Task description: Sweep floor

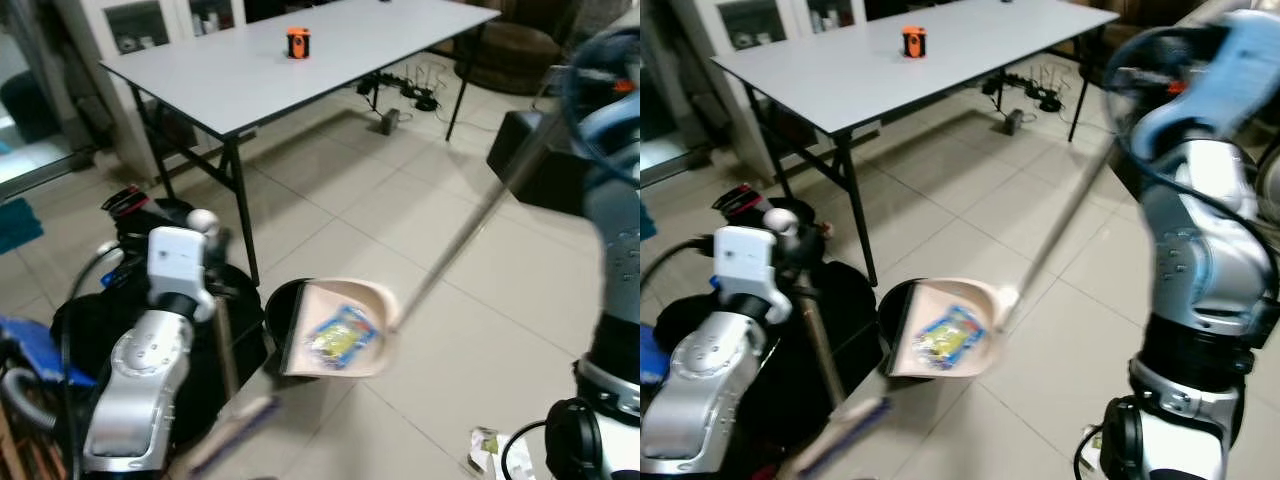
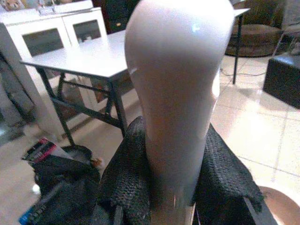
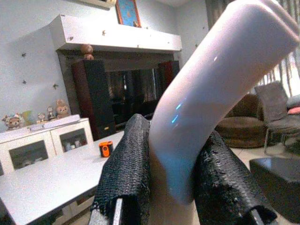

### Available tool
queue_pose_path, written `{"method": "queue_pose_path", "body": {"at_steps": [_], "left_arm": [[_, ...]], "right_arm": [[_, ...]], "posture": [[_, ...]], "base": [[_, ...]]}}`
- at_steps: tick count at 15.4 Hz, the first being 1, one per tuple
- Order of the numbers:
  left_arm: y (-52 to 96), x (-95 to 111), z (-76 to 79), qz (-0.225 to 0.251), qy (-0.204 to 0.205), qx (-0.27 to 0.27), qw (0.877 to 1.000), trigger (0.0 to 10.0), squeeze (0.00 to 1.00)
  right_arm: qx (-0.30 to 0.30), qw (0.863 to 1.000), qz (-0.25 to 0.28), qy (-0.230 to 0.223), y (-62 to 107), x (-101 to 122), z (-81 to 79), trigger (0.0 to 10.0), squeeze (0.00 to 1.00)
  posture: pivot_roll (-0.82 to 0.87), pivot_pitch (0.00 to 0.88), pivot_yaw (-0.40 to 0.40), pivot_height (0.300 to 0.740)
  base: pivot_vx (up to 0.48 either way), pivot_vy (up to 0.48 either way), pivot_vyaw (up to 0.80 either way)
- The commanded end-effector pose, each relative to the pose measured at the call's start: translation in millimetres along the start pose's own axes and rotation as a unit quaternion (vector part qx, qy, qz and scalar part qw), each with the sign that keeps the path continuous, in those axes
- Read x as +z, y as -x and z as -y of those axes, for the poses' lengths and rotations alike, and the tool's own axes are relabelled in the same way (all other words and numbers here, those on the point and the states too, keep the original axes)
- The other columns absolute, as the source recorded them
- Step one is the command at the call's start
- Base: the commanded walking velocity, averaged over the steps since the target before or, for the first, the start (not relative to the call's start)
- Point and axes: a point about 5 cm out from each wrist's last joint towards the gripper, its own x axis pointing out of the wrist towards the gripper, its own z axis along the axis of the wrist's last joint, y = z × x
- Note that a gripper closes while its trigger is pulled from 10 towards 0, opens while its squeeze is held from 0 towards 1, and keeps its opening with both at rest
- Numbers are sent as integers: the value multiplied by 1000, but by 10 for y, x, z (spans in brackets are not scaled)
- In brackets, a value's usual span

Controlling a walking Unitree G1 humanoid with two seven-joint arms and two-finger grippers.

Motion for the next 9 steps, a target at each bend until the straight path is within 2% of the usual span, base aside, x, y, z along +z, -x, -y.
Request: {"method": "queue_pose_path", "body": {"at_steps": [1, 2, 9], "left_arm": [[-23, 89, 49, 20, -2, -8, 1000, 10000, 0], [-24, 92, 49, 20, -2, -8, 1000, 10000, 0], [1, 72, 34, 14, 1, -5, 1000, 10000, 0]], "right_arm": [[-13, 999, 31, 6, 0, 142, 65, 10000, 0], [-14, 999, 32, 6, -2, 144, 67, 10000, 0], [-15, 999, 35, -5, -14, 100, 61, 10000, 0]], "posture": [[56, 0, 23, 740], [57, 0, 23, 740], [62, 0, 20, 740]], "base": [[412, 0, 538], [412, 0, 587], [394, 0, 0]]}}
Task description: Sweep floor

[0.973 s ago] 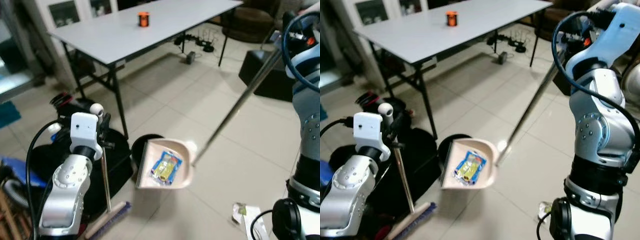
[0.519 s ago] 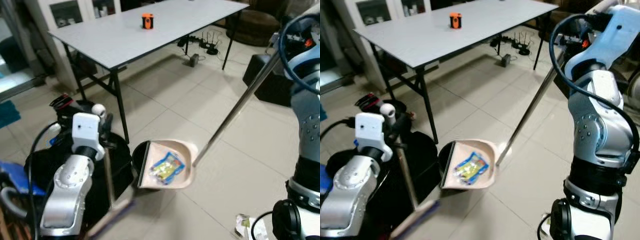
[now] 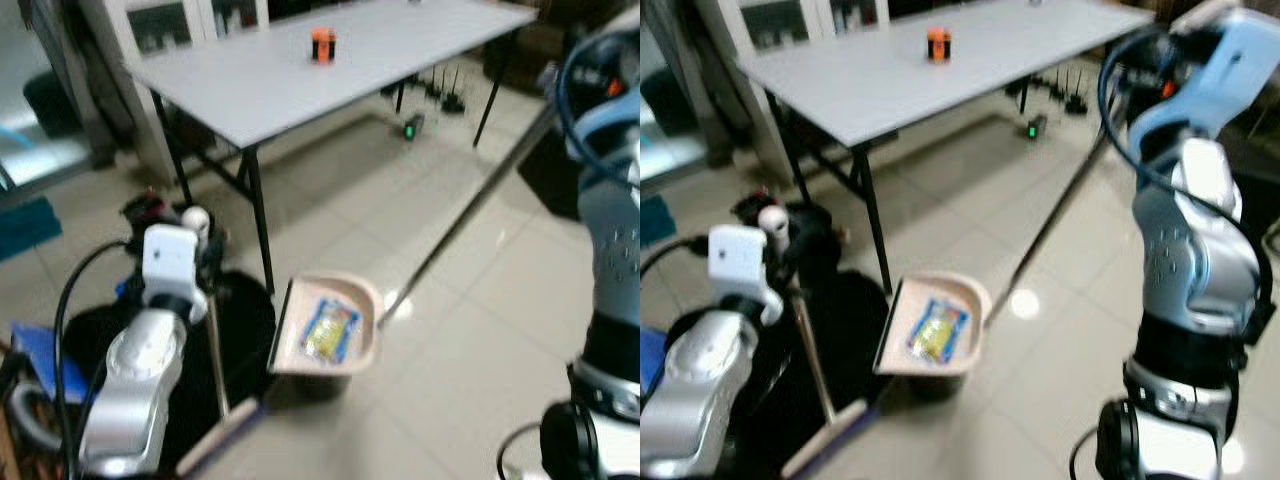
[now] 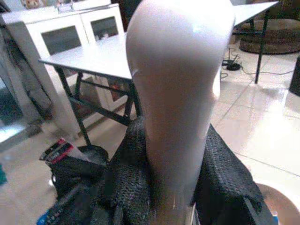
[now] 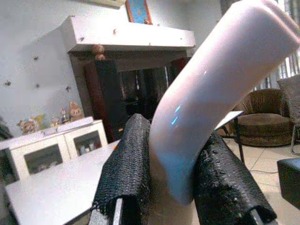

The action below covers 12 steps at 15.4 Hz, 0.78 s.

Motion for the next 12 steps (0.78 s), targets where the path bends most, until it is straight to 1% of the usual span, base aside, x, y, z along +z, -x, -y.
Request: {"method": "queue_pose_path", "body": {"at_steps": [1, 5, 7, 9, 10, 11, 12], "left_arm": [[-9, 65, 53, 16, 9, -9, 1000, 10000, 0], [-1, 52, 57, 12, 7, -11, 1000, 10000, 0], [9, 51, 44, 11, 6, -8, 1000, 10000, 0], [20, 35, 46, 7, 4, -9, 1000, 10000, 0], [22, 33, 48, 7, 4, -9, 1000, 10000, 0], [23, 36, 49, 7, 4, -10, 1000, 10000, 0], [26, 37, 48, 7, 3, -9, 1000, 10000, 0]], "right_arm": [[-12, 1000, 27, 6, -19, 99, 56, 10000, 0], [-5, 1000, 22, 0, -57, 19, 11, 10000, 0], [-4, 1000, 25, -2, -101, -62, -29, 10000, 0], [3, 1000, 21, -4, -179, -215, -82, 10000, 0], [4, 1000, 20, -3, -194, -239, -94, 10000, 0], [11, 1000, 22, -4, -246, -299, -153, 10000, 0], [17, 999, 26, -4, -266, -313, -196, 10000, 0]], "posture": [[63, 0, 20, 740], [68, 0, 18, 740], [72, 0, 17, 740], [75, 0, 19, 740], [75, 0, 19, 740], [75, 0, 19, 740], [86, 0, 14, 740]], "base": [[0, 0, 0], [0, 0, 0], [0, 0, 0], [0, 0, 0], [0, 0, 0], [0, 0, 0], [0, 0, 0]]}}
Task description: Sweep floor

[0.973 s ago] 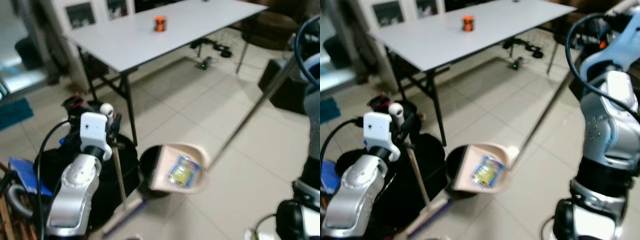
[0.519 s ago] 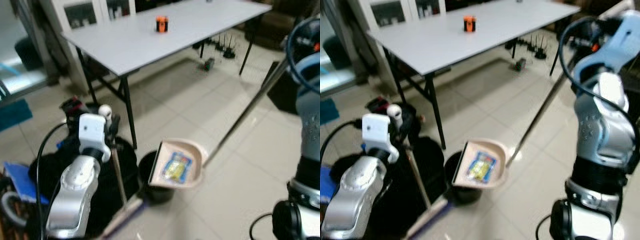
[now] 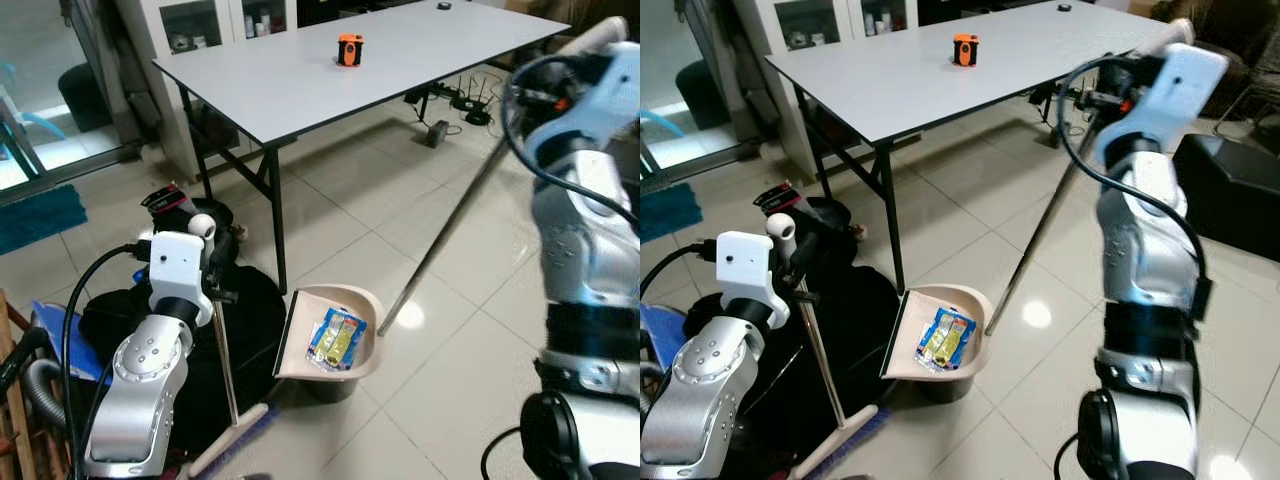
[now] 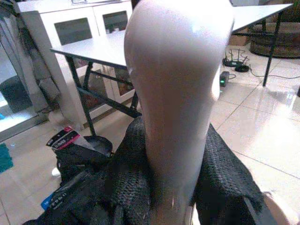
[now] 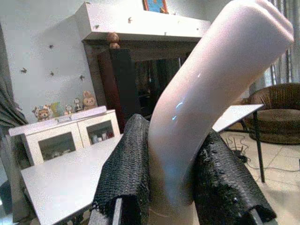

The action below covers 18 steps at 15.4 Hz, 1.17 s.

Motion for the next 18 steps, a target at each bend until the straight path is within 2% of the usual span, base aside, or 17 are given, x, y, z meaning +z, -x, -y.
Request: {"method": "queue_pose_path", "body": {"at_steps": [1, 3, 4, 8, 11, 12, 14, 16, 17, 18], "left_arm": [[20, 67, -8, 13, -5, 0, 1000, 10000, 0], [38, 58, -20, 11, -6, 2, 1000, 10000, 0], [53, 53, -21, 9, -7, 2, 1000, 10000, 0], [62, 50, -20, 8, -7, 1, 1000, 10000, 0], [74, 47, -20, 6, -9, -1, 1000, 10000, 0], [74, 47, -17, 5, -9, -1, 1000, 10000, 0], [74, 49, -11, 5, -9, -2, 1000, 10000, 0], [72, 53, -7, 5, -9, -3, 1000, 10000, 0], [72, 54, -7, 5, -9, -3, 1000, 10000, 0], [73, 54, -8, 5, -9, -3, 1000, 10000, 0]], "right_arm": [[26, 999, 45, 2, -71, 118, -145, 10000, 0], [52, 996, 64, 18, -82, 86, -264, 10000, 0], [89, 991, 86, 56, -69, 29, -424, 10000, 0], [132, 981, 109, 91, -18, -87, -617, 10000, 0], [157, 972, 142, 100, 53, -147, -743, 10000, 0], [171, 968, 151, 107, 84, -159, -795, 10000, 0], [218, 950, 186, 123, 206, -208, -985, 10000, 0], [244, 942, 191, 128, 264, -254, -1065, 10000, 0], [270, 932, 196, 140, 333, -307, -1140, 10000, 0], [282, 928, 198, 145, 367, -332, -1173, 10000, 0]], "posture": [[90, 0, 11, 740], [95, 0, 11, 740], [96, 0, 10, 740], [102, 0, 12, 740], [104, 3, 18, 740], [104, 3, 18, 740], [107, 3, 19, 740], [107, 3, 19, 740], [110, 4, 19, 740], [110, 4, 19, 740]], "base": [[0, 0, 0], [0, 0, 0], [0, 0, 0], [0, 0, 0], [0, 0, 0], [0, 0, 0], [0, 0, 0], [0, 0, 0], [0, 0, 0], [0, 0, 0]]}}
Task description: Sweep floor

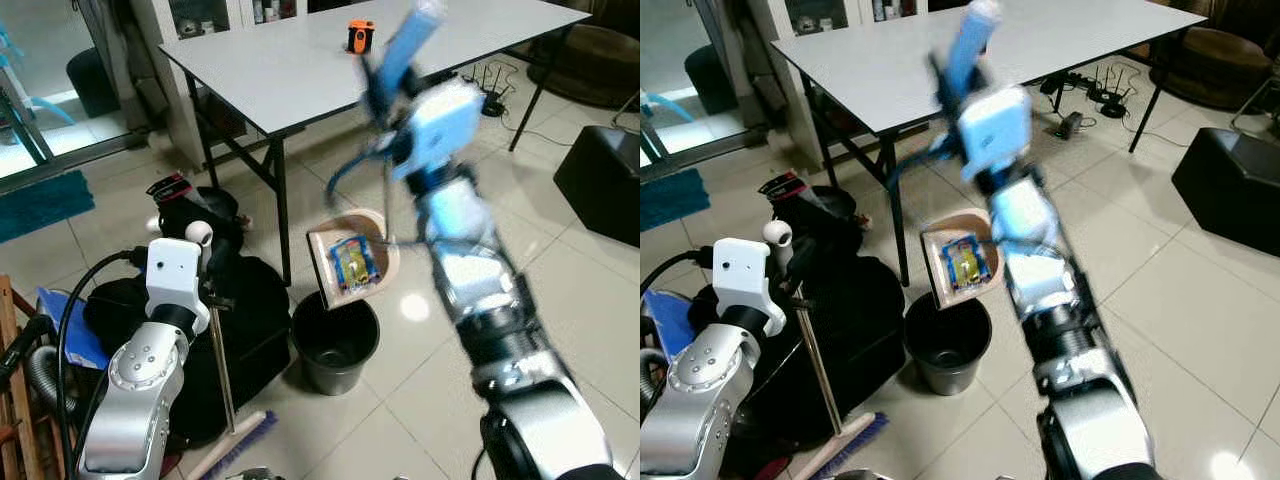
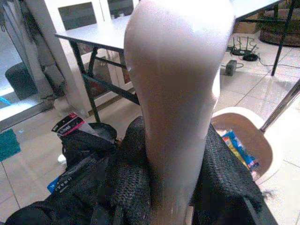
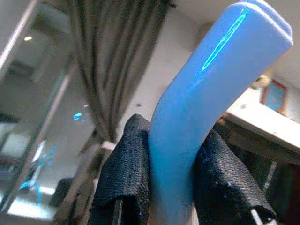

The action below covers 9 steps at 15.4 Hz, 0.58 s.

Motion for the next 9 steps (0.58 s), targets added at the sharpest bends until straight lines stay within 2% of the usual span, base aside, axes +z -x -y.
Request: {"method": "queue_pose_path", "body": {"at_steps": [1, 2, 6, 9], "left_arm": [[11, 91, 3, 16, -7, -5, 1000, 10000, 0], [7, 92, 5, 16, -8, -7, 1000, 10000, 0], [-3, 96, 18, 16, -7, -11, 1000, 10000, 0], [-11, 100, 25, 18, -5, -13, 1000, 10000, 0]], "right_arm": [[25, 999, 23, 15, -6, 53, -62, 10000, 0], [71, 997, 26, 30, 62, 33, -210, 10000, 0], [133, 989, 22, 61, 187, -26, -379, 10000, 0], [112, 992, 24, 54, 185, -12, -337, 10000, 0]], "posture": [[110, 4, 22, 740], [109, 5, 23, 740], [106, 5, 25, 740], [104, 0, 26, 740]], "base": [[0, 0, 0], [0, 0, 0], [0, 0, 0], [0, 0, 0]]}}
